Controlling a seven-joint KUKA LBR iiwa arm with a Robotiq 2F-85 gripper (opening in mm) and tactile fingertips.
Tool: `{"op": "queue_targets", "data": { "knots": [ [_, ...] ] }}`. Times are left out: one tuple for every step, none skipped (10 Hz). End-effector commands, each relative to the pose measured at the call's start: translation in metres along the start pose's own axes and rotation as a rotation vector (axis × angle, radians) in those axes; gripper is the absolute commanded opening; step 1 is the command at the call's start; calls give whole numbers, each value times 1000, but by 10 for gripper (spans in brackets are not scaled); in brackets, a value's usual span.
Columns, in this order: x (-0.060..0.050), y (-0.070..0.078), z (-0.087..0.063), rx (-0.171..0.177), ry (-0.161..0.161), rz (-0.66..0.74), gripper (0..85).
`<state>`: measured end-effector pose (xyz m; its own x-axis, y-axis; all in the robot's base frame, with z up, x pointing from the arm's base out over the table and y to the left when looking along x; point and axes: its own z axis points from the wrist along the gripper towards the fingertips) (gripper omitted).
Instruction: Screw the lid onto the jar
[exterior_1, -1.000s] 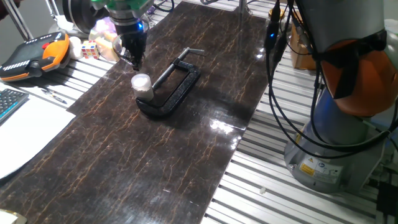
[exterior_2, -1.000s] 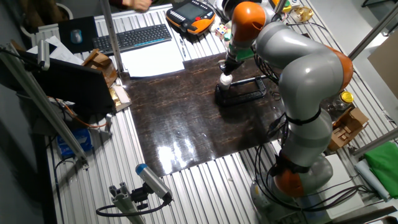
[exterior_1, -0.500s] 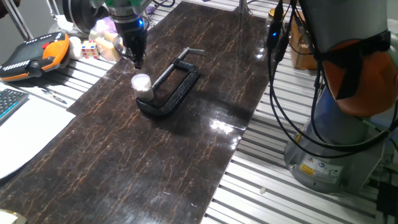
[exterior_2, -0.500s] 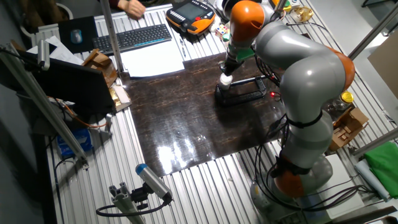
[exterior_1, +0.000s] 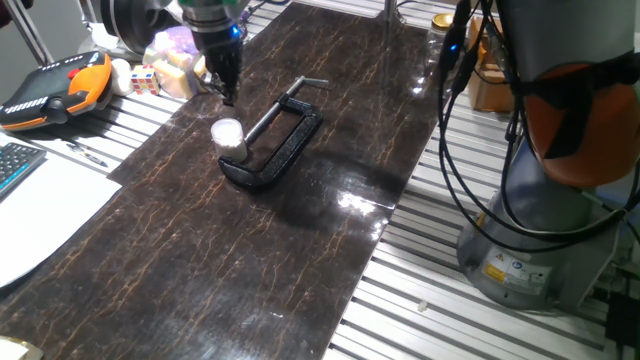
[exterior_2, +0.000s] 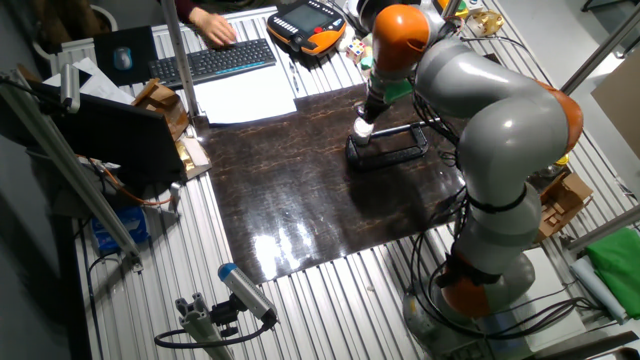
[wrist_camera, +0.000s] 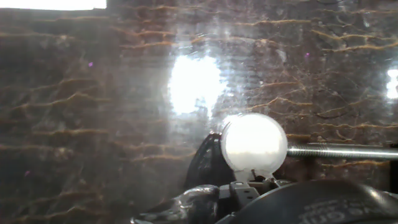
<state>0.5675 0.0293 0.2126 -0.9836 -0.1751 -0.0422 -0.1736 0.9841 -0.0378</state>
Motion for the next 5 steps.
{"op": "queue_targets", "data": {
  "knots": [
    [0,0,0,-4,1,-2,7],
    [0,0,-1,-4,1,-4,7],
    [1,-1,-1,-4,-2,-4,7],
    [1,-1,-1,-7,-3,1,7],
    [0,-1,-1,-7,-1,4,7]
  ]
}}
